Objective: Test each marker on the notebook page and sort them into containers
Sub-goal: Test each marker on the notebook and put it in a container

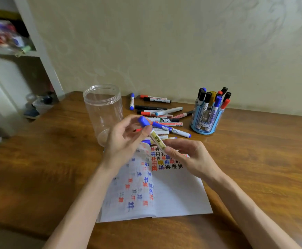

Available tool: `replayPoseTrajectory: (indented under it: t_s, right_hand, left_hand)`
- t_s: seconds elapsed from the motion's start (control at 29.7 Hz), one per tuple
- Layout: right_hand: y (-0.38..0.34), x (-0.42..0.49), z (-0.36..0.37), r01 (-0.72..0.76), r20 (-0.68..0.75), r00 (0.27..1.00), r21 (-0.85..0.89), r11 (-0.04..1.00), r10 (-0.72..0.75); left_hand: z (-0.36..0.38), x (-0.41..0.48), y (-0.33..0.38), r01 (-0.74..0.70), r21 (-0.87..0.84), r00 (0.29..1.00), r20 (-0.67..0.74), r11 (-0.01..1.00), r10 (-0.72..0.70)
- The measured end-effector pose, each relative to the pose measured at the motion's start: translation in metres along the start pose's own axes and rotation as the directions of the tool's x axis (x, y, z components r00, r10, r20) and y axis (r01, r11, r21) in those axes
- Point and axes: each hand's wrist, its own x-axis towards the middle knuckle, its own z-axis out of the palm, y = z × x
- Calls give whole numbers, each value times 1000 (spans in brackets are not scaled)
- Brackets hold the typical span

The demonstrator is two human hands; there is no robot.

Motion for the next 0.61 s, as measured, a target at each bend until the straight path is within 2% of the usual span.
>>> replayPoseTrajectory:
  t_s: [0.13, 0.37, 0.47, 0.61]
  right_hand:
    - [4, 23, 11, 14, -86, 996, -85, 996, -21]
    - [6, 50, 34, 58, -240, 968, -90, 994, -78]
    - [10, 49, 38, 41, -262, 962, -142, 989, -78]
    - [15, 45, 38, 25, -259, 964, -169, 985, -68]
  left_hand:
    - [-28, 20, 27, -146, 35, 974, -172, 989, 150]
    - [-76, 64, 70, -388, 176, 831, -358, 905, 426]
    - [-86, 76, 69, -403, 304, 788, -365, 863, 496]
    - [-88, 78, 48, -301, 423, 841, -306, 855, 447]
